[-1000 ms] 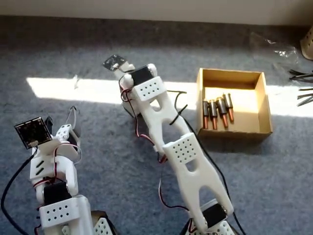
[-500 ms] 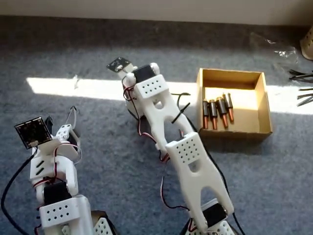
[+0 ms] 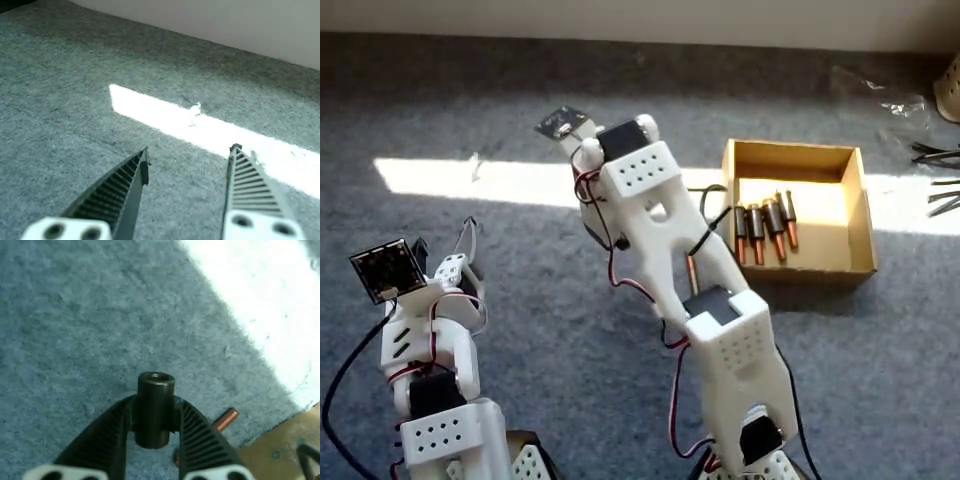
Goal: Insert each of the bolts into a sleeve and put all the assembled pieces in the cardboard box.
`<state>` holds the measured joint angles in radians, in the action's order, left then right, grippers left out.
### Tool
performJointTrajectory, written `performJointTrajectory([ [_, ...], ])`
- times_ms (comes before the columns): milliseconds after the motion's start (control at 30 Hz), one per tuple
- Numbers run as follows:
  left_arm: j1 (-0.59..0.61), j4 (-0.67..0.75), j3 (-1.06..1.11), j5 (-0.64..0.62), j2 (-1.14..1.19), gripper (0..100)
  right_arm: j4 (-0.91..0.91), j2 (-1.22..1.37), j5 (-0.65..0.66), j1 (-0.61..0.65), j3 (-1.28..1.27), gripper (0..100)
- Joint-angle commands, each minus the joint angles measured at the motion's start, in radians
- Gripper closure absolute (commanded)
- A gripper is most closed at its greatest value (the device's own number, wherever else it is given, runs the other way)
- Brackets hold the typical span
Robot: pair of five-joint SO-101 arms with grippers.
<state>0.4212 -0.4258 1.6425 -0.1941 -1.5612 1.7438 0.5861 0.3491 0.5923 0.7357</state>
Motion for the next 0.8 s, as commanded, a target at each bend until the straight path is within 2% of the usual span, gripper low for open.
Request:
performJointTrajectory([
  [0,-0.019,0.021,-0.005,0.003,-0.001,76,0.016,-0.116,0.003,0.010,-0.015,99.4],
  [233,-0.019,0.021,-0.005,0.003,-0.001,76,0.018,-0.271,-0.005,0.012,-0.064,99.4],
  [433,-0.021,0.021,-0.005,0.003,-0.001,76,0.008,-0.389,-0.009,0.013,-0.211,99.4],
  [767,-0.036,0.021,-0.005,0.035,-0.001,76,-0.130,-0.610,-0.006,0.010,-0.539,99.4],
])
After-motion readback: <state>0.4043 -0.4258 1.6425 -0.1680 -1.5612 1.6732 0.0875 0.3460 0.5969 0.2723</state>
